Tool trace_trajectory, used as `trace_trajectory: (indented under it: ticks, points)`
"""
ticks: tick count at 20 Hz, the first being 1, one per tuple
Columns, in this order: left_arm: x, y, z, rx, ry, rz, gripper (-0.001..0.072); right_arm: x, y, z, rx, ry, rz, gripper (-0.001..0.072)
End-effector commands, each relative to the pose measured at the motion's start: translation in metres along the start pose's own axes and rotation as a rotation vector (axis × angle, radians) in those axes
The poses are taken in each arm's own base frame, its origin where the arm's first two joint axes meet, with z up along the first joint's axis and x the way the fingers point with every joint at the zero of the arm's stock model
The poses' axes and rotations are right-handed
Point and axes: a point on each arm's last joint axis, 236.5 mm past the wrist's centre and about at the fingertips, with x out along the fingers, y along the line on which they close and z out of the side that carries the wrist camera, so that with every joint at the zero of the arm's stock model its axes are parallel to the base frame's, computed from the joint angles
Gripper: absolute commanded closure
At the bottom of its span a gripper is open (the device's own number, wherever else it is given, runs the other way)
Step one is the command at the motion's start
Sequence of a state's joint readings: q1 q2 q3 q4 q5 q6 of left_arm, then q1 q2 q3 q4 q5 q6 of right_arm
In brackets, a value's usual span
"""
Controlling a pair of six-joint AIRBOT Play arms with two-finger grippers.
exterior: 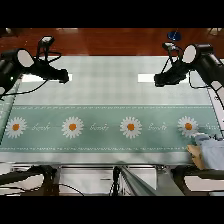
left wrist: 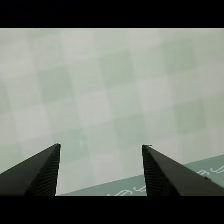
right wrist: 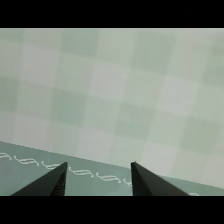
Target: Fold the shirts.
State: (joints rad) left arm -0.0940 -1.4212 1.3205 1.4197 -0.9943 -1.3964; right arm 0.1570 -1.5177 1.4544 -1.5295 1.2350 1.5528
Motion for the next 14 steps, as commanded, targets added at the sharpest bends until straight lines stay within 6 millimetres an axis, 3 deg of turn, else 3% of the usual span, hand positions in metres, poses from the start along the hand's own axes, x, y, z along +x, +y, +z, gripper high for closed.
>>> trace_trajectory:
  ticks: [1,14]
  points:
    - [0.0017,0.0011,0.0027,-0.018,-0.005,0.003,0.0095,0.0078,0.0009,-0.0022,-0.001,0.018,0.002,0.0217]
    - [0.0035,0.0013,0.0023,-0.018,-0.002,0.003,0.0095,0.0132,-0.0001,-0.0077,-0.002,0.049,-0.001,0.0217]
